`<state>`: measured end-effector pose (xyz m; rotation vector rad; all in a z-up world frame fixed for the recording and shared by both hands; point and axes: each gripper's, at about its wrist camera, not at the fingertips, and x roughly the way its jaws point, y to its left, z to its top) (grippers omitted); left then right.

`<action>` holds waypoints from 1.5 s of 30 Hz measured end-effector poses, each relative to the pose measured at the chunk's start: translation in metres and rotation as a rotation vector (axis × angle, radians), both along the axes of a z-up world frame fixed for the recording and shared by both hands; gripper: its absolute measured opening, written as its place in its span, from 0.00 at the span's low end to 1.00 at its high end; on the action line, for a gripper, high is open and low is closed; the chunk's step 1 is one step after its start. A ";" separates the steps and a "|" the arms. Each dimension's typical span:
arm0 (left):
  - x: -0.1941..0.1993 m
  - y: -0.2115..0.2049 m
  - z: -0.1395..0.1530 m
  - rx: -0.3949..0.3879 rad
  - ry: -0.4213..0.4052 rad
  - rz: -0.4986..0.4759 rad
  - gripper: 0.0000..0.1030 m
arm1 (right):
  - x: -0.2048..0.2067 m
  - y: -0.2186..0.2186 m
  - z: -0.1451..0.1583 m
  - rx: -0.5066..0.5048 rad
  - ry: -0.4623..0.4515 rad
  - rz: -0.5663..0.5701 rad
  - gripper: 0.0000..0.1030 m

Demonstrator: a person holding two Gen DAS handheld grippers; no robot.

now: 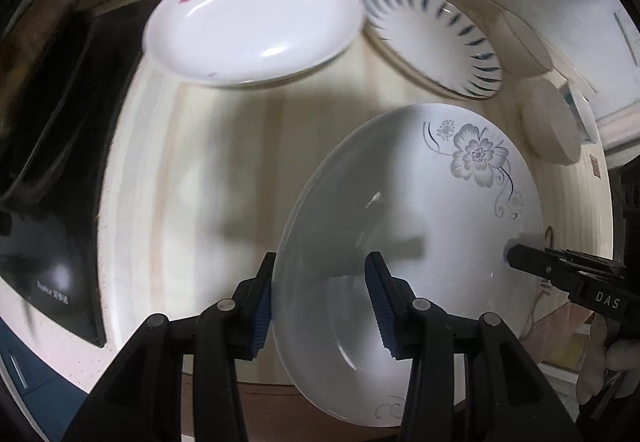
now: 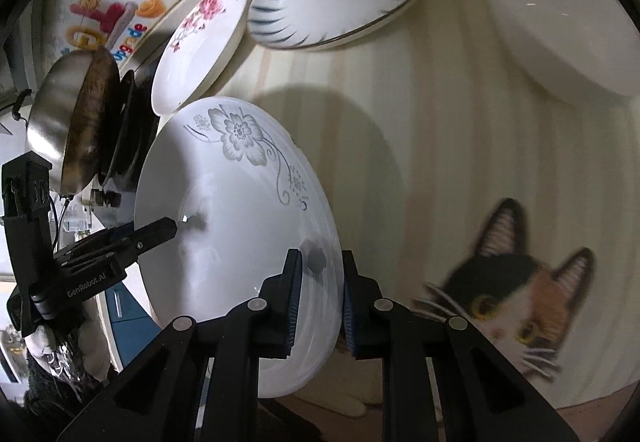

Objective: Organize plates and bowls

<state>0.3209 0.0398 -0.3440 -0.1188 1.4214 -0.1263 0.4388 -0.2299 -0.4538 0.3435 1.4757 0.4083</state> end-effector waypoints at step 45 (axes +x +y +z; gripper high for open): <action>0.040 -0.027 0.003 0.062 -0.069 0.103 0.40 | -0.002 -0.103 0.041 -0.096 0.010 -0.136 0.23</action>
